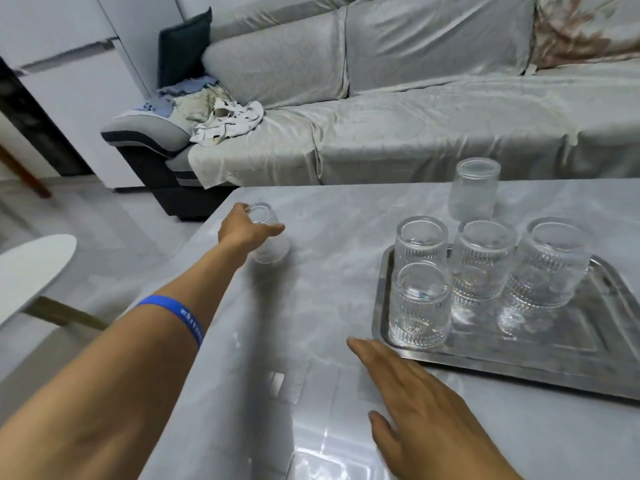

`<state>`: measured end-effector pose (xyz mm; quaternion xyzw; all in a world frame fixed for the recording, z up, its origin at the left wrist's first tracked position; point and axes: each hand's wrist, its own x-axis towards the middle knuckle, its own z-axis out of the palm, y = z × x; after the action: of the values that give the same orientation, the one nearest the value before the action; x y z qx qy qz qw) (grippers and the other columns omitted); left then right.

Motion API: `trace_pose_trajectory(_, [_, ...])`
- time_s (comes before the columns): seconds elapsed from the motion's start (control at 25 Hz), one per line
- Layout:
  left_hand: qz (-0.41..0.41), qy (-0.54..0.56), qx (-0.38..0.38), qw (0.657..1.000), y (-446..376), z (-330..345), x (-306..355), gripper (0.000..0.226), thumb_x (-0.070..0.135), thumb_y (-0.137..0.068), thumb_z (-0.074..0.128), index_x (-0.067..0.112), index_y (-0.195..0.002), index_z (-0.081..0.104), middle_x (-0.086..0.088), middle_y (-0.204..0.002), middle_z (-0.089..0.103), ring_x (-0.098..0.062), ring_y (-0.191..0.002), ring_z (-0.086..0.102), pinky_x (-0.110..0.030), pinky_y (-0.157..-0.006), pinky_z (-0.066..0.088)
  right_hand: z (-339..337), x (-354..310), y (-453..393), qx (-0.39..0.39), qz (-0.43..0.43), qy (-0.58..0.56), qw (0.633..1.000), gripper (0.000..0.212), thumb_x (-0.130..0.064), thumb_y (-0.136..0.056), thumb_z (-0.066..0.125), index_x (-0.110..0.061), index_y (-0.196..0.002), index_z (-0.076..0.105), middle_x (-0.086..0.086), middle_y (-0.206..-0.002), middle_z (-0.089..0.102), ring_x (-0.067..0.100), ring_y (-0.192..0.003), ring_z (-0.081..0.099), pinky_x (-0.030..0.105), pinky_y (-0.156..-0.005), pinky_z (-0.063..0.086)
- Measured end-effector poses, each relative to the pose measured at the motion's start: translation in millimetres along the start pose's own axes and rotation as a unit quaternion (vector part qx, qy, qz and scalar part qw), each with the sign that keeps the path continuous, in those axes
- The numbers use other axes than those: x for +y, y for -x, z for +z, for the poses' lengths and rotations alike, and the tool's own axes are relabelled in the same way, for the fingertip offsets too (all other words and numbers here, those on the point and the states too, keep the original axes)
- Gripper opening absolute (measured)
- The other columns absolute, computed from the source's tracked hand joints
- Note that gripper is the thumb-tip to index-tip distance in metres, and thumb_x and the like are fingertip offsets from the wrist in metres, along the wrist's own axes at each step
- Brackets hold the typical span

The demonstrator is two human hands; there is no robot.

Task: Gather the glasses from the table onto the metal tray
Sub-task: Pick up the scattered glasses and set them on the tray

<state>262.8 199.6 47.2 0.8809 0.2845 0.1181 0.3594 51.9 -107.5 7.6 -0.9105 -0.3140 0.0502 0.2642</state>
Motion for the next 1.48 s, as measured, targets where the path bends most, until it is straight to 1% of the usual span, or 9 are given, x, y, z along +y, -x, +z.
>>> trace_pose_trajectory(0.16, [0.076,0.055,0.001,0.996,60,-18,26,0.092,0.049,-0.042,0.090,0.030,-0.121,0.048,-0.001,-0.110,0.064,-0.021,-0.095,0.061,-0.037,-0.082,0.052,-16,-6,-4,0.105,0.000,-0.055,0.993,0.092,-0.036,-0.088,0.053,-0.065,-0.134,-0.021,-0.043,-0.142,0.019,-0.010,-0.122,0.036,0.019,-0.094,0.039])
trace_pose_trajectory(0.36, [0.280,0.117,-0.181,0.935,194,-56,84,0.094,0.055,-0.037,0.092,0.047,-0.116,0.041,0.004,-0.097,0.070,-0.012,-0.085,0.071,-0.037,-0.070,0.061,-67,-13,-17,0.282,-0.015,-0.143,0.949,0.111,-0.032,-0.071,0.081,-0.054,-0.147,0.002,-0.037,-0.150,0.015,0.002,-0.133,0.038,0.025,-0.103,0.035])
trace_pose_trajectory(0.48, [0.368,0.100,-0.243,0.892,245,-64,111,0.088,0.048,-0.045,0.091,0.046,-0.119,0.043,0.004,-0.098,0.071,-0.012,-0.087,0.072,-0.037,-0.074,0.061,-95,-15,-10,0.291,-0.024,-0.197,0.936,0.110,-0.038,-0.061,0.087,-0.053,-0.145,0.016,-0.030,-0.143,0.041,-0.002,-0.125,0.048,0.024,-0.098,0.046])
trace_pose_trajectory(0.6, [0.273,0.258,-0.306,0.875,250,-55,121,0.062,0.047,-0.062,0.084,0.038,-0.117,0.055,0.002,-0.099,0.076,-0.016,-0.090,0.073,-0.030,-0.076,0.059,-110,-3,9,0.344,0.013,-0.217,0.913,0.098,-0.045,-0.054,0.087,-0.051,-0.135,0.031,-0.029,-0.119,0.058,-0.001,-0.102,0.062,0.027,-0.074,0.056])
trace_pose_trajectory(0.68, [0.159,0.309,-0.215,0.913,242,-29,107,0.034,0.038,-0.076,0.074,0.028,-0.106,0.064,-0.001,-0.091,0.077,-0.020,-0.086,0.073,-0.026,-0.070,0.053,-112,16,21,0.384,0.066,-0.264,0.882,0.093,-0.046,-0.052,0.088,-0.052,-0.127,0.034,-0.023,-0.112,0.063,0.000,-0.094,0.064,0.026,-0.072,0.057])
trace_pose_trajectory(0.8, [0.041,0.150,-0.093,0.984,229,21,59,0.025,0.016,-0.083,0.061,0.021,-0.107,0.063,-0.004,-0.097,0.071,-0.030,-0.091,0.066,-0.035,-0.078,0.053,-109,48,27,0.424,0.156,-0.293,0.843,0.086,-0.044,-0.051,0.089,-0.057,-0.114,0.032,-0.015,-0.108,0.062,0.009,-0.090,0.065,0.042,-0.078,0.055])
trace_pose_trajectory(0.96, [0.034,-0.031,-0.170,0.984,217,59,21,0.042,0.025,-0.086,0.056,0.019,-0.127,0.057,-0.003,-0.110,0.068,-0.029,-0.105,0.061,-0.033,-0.086,0.044,-99,76,24,0.371,0.206,-0.182,0.887,0.089,-0.036,-0.054,0.088,-0.048,-0.119,0.029,-0.016,-0.110,0.054,0.014,-0.087,0.058,0.034,-0.074,0.046])
trace_pose_trajectory(1.32, [0.051,-0.006,-0.171,0.984,221,73,30,0.028,0.014,-0.078,0.052,0.021,-0.096,0.072,-0.002,-0.099,0.075,-0.028,-0.097,0.066,-0.040,-0.089,0.051,-66,95,9,0.246,0.212,-0.069,0.943,0.081,-0.038,-0.064,0.084,-0.037,-0.121,0.028,-0.007,-0.094,0.053,0.009,-0.057,0.048,0.028,-0.050,0.036])
trace_pose_trajectory(1.48, [0.088,0.028,-0.172,0.981,210,72,17,0.021,0.017,-0.078,0.052,0.023,-0.081,0.072,0.005,-0.086,0.075,-0.022,-0.088,0.067,-0.037,-0.082,0.053,-93,94,12,0.213,0.199,-0.056,0.955,0.067,-0.043,-0.068,0.081,-0.039,-0.120,0.038,-0.019,-0.118,0.044,0.010,-0.097,0.051,0.031,-0.075,0.043])
